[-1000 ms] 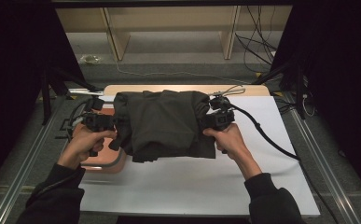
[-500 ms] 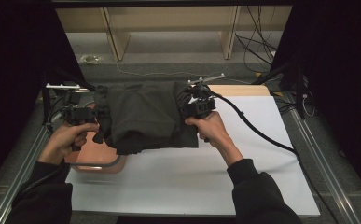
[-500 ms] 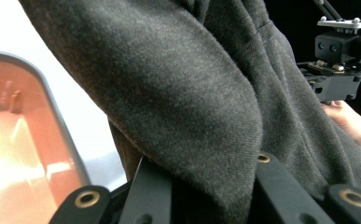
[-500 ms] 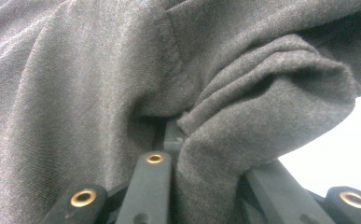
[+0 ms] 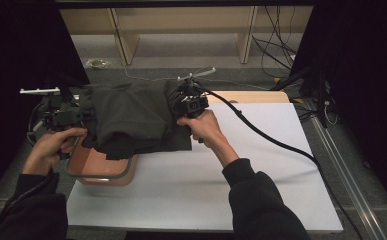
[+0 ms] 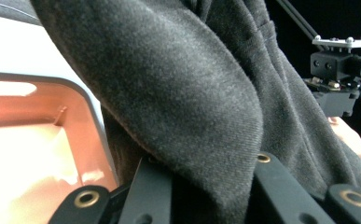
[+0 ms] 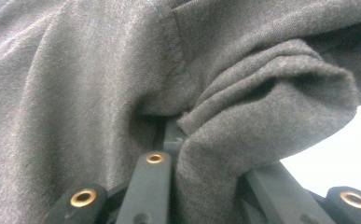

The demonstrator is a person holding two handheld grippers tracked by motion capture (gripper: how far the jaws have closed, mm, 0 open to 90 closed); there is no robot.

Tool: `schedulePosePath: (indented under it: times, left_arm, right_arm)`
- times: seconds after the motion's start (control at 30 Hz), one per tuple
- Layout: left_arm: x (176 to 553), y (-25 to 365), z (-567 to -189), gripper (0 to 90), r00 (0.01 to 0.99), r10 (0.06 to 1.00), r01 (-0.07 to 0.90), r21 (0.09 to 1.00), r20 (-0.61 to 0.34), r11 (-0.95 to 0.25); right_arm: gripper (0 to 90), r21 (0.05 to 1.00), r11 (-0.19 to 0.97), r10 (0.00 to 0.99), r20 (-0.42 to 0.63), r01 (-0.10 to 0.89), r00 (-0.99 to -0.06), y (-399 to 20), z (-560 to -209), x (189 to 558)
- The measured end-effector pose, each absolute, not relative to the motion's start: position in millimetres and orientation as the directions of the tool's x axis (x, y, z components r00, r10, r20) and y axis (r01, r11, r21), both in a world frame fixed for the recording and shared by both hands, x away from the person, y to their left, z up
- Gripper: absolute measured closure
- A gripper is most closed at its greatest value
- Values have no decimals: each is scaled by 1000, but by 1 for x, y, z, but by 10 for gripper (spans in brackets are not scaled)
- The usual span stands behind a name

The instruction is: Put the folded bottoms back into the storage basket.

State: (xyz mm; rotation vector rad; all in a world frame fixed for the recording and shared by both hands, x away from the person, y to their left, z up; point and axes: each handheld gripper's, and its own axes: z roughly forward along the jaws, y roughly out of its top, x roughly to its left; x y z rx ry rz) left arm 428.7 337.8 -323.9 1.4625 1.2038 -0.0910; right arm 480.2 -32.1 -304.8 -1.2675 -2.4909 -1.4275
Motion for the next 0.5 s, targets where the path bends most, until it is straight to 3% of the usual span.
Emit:
schedulePosePath:
  times: [0.5]
  left_arm:
    - [428,366,-331,784,422,616,691,676,-666,257]
  right_arm:
    - [786,719,285,619,367,634,-695,0,-305,486]
